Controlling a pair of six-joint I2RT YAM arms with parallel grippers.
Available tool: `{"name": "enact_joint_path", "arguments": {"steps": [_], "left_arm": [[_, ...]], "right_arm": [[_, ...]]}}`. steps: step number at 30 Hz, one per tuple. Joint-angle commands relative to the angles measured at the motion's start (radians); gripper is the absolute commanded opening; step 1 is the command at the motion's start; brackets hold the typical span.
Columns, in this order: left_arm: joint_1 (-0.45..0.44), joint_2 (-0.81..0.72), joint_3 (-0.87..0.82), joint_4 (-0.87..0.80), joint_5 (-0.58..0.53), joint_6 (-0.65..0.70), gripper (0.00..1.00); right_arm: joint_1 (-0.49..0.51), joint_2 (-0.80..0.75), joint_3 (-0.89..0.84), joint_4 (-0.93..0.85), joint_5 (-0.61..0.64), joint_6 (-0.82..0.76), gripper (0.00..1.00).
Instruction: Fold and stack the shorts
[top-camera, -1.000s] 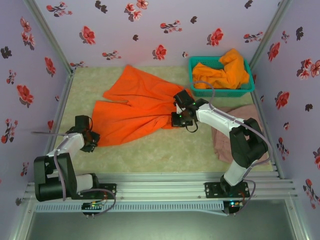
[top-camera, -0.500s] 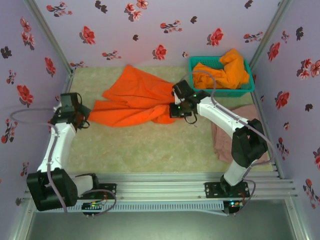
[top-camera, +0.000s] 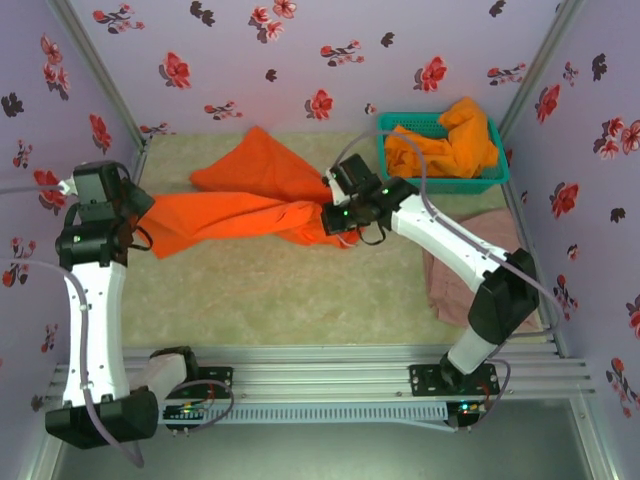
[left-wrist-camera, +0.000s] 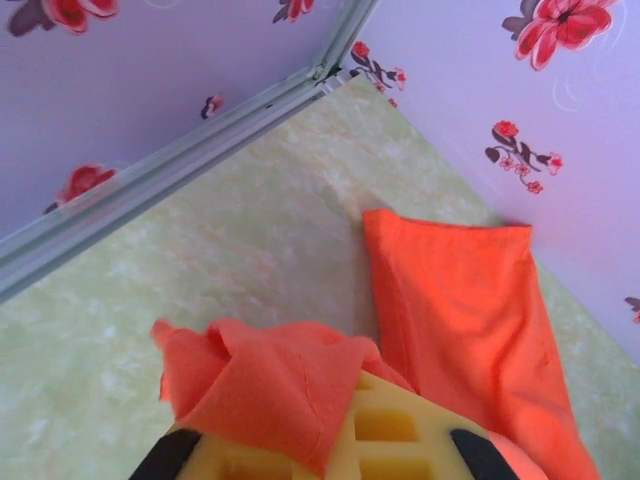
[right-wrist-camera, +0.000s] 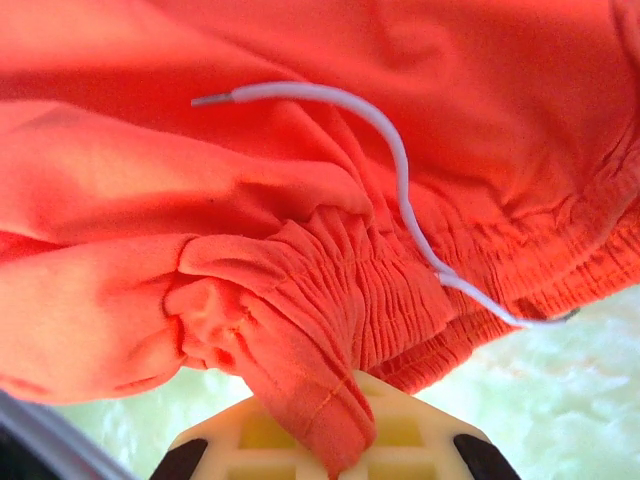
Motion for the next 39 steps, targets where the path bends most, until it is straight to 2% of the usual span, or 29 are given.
{"name": "enact_joint_path", "arguments": {"steps": [1,6,10,16,20,28,39], "left_arm": [[0.01,-0.055,-0.029,-0.062,-0.066,0.07,0.0],[0.009,-0.085,-0.098,-0.097,-0.13,0.111,0.0],[0.008,-0.064,-0.115,-0.075,-0.143,0.111,0.0],[-0.036,0.064,-0.068,0.036,-0.146,0.115,0.0],[-0.114,0.21,0.028,0.081,-0.172,0.134,0.0],[-0.273,0.541,0.323,0.129,-0.273,0.225,0.0],[-0.357,0.914,0.706,0.112,-0.327,0.321,0.0]], "right_arm": [[0.051,-0.064,-0.084,-0.047,-0.019,-0.017,0.0],[0.149,-0.12,-0.235,0.003,-0.063,0.031,0.0],[0.229,-0.109,-0.293,0.053,-0.083,0.087,0.0],[0.244,-0.087,-0.309,0.054,-0.047,0.119,0.0],[0.204,-0.099,-0.3,0.033,-0.03,0.129,0.0],[0.066,-0.171,-0.348,0.067,-0.044,0.169,0.0],[-0.062,-0.177,-0.403,0.077,-0.044,0.184,0.0]]}}
